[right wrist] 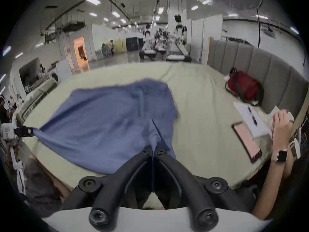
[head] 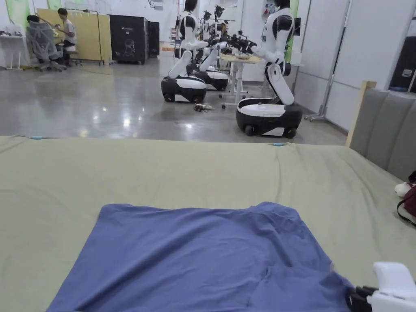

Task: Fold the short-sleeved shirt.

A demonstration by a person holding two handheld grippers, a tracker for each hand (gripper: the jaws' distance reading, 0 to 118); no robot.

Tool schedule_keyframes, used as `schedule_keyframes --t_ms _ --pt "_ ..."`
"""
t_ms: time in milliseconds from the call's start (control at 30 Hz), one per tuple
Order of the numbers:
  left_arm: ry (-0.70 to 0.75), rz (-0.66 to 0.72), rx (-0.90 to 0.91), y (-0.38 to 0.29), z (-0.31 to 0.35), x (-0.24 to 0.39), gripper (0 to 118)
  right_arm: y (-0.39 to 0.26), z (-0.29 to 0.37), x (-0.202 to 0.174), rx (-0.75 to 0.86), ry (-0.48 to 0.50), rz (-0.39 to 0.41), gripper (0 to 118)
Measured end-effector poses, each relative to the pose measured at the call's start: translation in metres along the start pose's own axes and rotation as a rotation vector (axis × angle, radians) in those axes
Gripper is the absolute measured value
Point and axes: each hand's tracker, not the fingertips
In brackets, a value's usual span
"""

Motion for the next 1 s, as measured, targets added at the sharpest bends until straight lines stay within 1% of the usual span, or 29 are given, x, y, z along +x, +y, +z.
schedule_keyframes --t_ms 67,133,200,267,367,400,433,467,500,533,567,600,633,700,800,833,867,900,933,967,1000 --pt "0.010 -0.007 -0.018 -0.005 -0.008 -0.001 1 -0.012 -0.012 0.001 -0.069 -0.037 0.012 4" --pt "0.014 -0.007 -0.035 -0.006 -0.014 -0.003 1 -0.017 -0.023 0.004 -0.131 -0.026 0.013 4" --pt "0.015 -0.001 -0.046 -0.009 -0.020 -0.004 1 -0.021 -0.028 0.004 -0.143 -0.037 0.007 4" --pt "0.016 0.003 -0.053 -0.011 -0.023 -0.005 1 -0.023 -0.037 0.005 -0.186 -0.026 -0.005 4" --pt "0.006 0.016 -0.045 -0.011 -0.022 -0.007 1 -0.025 -0.040 0.003 -0.180 -0.031 0.003 4" --pt "0.001 0.021 -0.043 -0.010 -0.021 -0.008 2 -0.024 -0.039 0.004 -0.177 -0.032 0.004 7" --pt "-0.002 0.023 -0.044 -0.009 -0.020 -0.008 7 -0.024 -0.035 0.003 -0.167 -0.031 0.000 17" --pt "-0.007 0.025 -0.040 -0.009 -0.018 -0.007 23 -0.024 -0.031 0.005 -0.133 -0.022 -0.015 37" --pt "-0.002 0.028 -0.035 -0.008 -0.014 -0.006 76 -0.024 -0.025 0.006 -0.099 -0.002 -0.029 74" --pt "0.016 0.030 -0.036 -0.006 -0.009 -0.004 115 -0.024 -0.016 0.007 -0.082 0.004 -0.038 91" --pt "0.031 0.032 -0.039 -0.005 -0.004 -0.002 116 -0.026 -0.002 0.007 -0.054 -0.008 -0.062 92" --pt "0.030 0.031 -0.038 -0.006 0.003 -0.001 114 -0.029 0.015 0.007 -0.010 -0.013 -0.079 92" --pt "-0.013 0.033 0.068 -0.008 0.016 0.002 115 -0.032 0.033 0.006 0.031 -0.013 -0.083 92" --pt "0.013 0.060 0.082 -0.016 0.036 0.007 115 -0.040 0.070 0.001 0.100 -0.032 -0.096 92" --pt "0.035 0.083 0.171 -0.031 0.064 0.004 114 -0.057 0.112 -0.011 0.208 0.017 -0.100 92" --pt "0.030 0.091 0.186 -0.039 0.070 0.005 108 -0.062 0.121 -0.018 0.224 0.044 -0.092 91" --pt "0.020 0.087 0.194 -0.044 0.074 0.005 91 -0.065 0.125 -0.023 0.225 0.068 -0.083 91" --pt "0.016 0.090 0.195 -0.056 0.067 -0.026 33 -0.067 0.127 -0.028 0.212 0.074 -0.080 79" --pt "0.039 0.094 0.189 -0.062 0.060 -0.032 0 -0.069 0.128 -0.035 0.213 0.069 -0.078 38" --pt "0.089 0.112 0.228 -0.071 0.061 -0.034 0 -0.070 0.123 -0.041 0.217 0.056 -0.074 2" --pt "0.110 0.080 0.242 -0.075 0.058 -0.041 0 -0.071 0.123 -0.052 0.237 0.018 -0.077 2"
